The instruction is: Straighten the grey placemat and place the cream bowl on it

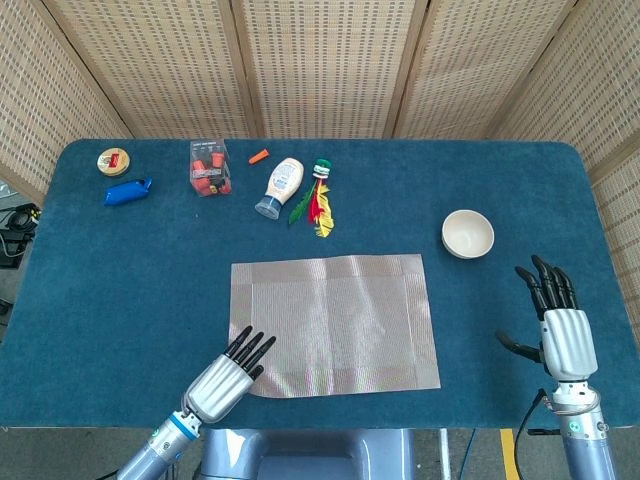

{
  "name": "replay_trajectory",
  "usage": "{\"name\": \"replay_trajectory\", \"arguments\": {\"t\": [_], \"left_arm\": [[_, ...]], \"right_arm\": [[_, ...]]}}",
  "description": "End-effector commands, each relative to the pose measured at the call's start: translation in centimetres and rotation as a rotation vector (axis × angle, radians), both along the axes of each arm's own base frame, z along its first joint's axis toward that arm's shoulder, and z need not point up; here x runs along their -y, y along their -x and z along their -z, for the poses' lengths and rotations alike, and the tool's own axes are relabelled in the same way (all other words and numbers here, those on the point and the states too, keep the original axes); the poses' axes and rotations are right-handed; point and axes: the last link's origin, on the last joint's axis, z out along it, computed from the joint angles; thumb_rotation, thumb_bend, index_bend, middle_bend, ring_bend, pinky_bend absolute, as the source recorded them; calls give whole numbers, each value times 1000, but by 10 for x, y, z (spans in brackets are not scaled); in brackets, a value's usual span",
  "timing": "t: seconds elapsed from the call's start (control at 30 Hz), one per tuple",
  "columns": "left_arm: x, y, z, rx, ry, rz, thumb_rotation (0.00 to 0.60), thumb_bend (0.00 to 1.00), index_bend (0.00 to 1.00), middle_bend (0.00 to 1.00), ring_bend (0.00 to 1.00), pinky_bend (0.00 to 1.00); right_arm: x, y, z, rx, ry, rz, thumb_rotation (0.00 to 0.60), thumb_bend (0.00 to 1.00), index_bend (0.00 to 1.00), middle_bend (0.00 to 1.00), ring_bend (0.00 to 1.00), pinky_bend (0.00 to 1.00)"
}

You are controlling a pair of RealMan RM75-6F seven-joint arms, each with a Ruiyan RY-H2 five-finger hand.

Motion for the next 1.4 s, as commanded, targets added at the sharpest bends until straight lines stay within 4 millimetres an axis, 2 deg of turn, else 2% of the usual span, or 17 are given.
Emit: {"name": "replay_trajectory", "arguments": {"t": [0.03, 0.1, 0.43, 0.8, 1.0, 1.2, 1.4], "left_arm": [[0, 3, -7, 6, -10, -8, 600, 312, 151, 0, 0, 0], [0, 7, -12, 6, -13, -16, 600, 276, 111, 0, 0, 0], [6, 32, -47, 58, -58, -90, 600, 272, 86, 0, 0, 0], [1, 58, -107, 233, -269, -219, 600, 260, 78, 0, 0, 0], [-5, 65, -129, 275, -361, -248, 600, 260, 80, 0, 0, 0], [-8, 68, -141, 305, -392, -271, 600, 260, 79, 0, 0, 0], [-13, 72, -153, 336, -421, -294, 600, 261, 53, 0, 0, 0]], "right_arm": [[0, 0, 1, -3, -1, 0, 600, 233, 145, 0, 0, 0], [0, 0, 1, -4, -3, 0, 600, 233, 145, 0, 0, 0], [0, 0, 6, -20, -20, 2, 600, 232, 145, 0, 0, 0], [11, -5, 17, -61, -36, -6, 600, 232, 154, 0, 0, 0], [41, -23, 23, -100, -56, -36, 600, 233, 253, 0, 0, 8], [93, -36, 34, -179, -60, -17, 600, 242, 274, 0, 0, 21], [147, -35, 49, -271, -96, 64, 600, 244, 277, 0, 0, 22]]}}
